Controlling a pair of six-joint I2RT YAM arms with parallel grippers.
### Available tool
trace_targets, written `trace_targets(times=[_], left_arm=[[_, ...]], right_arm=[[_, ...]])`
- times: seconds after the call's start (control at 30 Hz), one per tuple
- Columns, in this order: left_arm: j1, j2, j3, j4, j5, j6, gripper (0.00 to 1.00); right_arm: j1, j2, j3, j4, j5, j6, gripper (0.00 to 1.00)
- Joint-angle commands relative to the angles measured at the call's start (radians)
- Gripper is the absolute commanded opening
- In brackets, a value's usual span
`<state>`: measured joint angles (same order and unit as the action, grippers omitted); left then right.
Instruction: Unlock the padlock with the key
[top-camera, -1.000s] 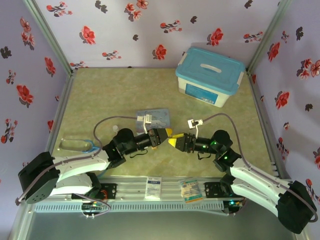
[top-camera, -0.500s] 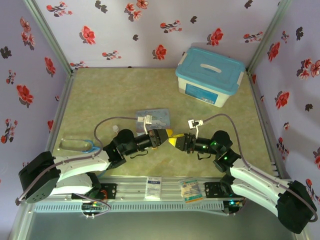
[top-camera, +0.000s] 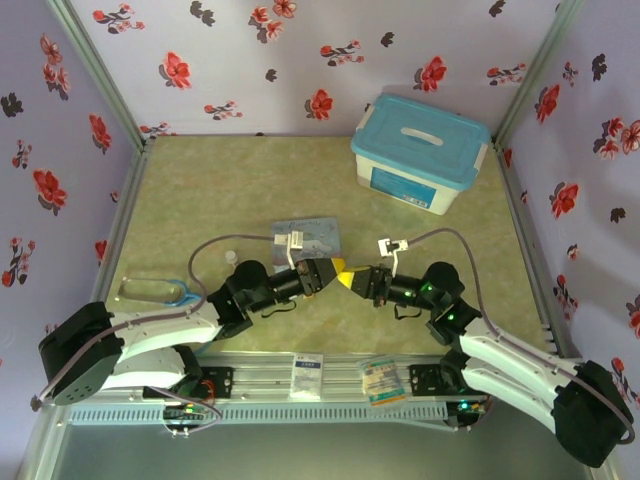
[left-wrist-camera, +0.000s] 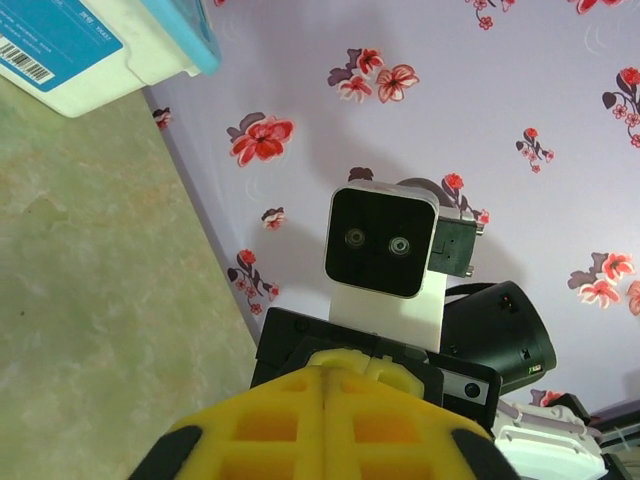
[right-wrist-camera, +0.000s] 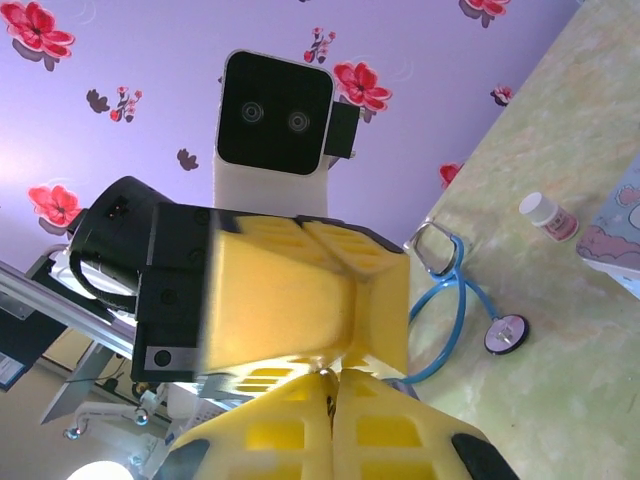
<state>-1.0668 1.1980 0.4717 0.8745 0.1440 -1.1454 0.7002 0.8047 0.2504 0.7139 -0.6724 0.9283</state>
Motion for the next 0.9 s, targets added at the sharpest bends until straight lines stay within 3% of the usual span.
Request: trace_targets(times=[0.0,0.03,0.13,0.27,0.37,0.53,0.7,0.87], left_arm=[[-0.005,-0.025,-0.048,0.023,-0.063,0.007,0.56],[-0.005,-0.045,-0.068,0.026,-0.097,0.010,0.70],[-0.007,-0.123,-0.103,0.014,-0.168,0.042,0.78],[-0.040,-0.168,-0.106,-0.007,-0.207,0.073,0.68],[-0.054,-0.130,-0.079,-0.036,-0.183,0.056,0.66],[-0.073,-0.070,-0.050,-0.078,-0.185,0.055,0.43],[-0.082,-0.085,-0.053,-0.090,-0.221,0.076,0.32],[-0.083,-0.079,-0.027,-0.131,-0.217,0.088,0.35]], right_arm=[[-0.003,-0.038,-0.024,0.029,0.014,-0.004,0.00],[-0.004,-0.056,-0.029,-0.013,0.027,-0.019,0.00],[-0.004,-0.107,-0.027,-0.111,0.059,-0.055,0.00],[-0.004,-0.136,-0.011,-0.195,0.093,-0.085,0.00],[-0.005,-0.125,-0.007,-0.208,0.124,-0.095,0.00],[-0.004,-0.108,-0.015,-0.162,0.171,-0.076,0.00],[-0.004,-0.105,-0.013,-0.179,0.190,-0.080,0.00],[-0.003,-0.097,-0.016,-0.177,0.183,-0.078,0.00]])
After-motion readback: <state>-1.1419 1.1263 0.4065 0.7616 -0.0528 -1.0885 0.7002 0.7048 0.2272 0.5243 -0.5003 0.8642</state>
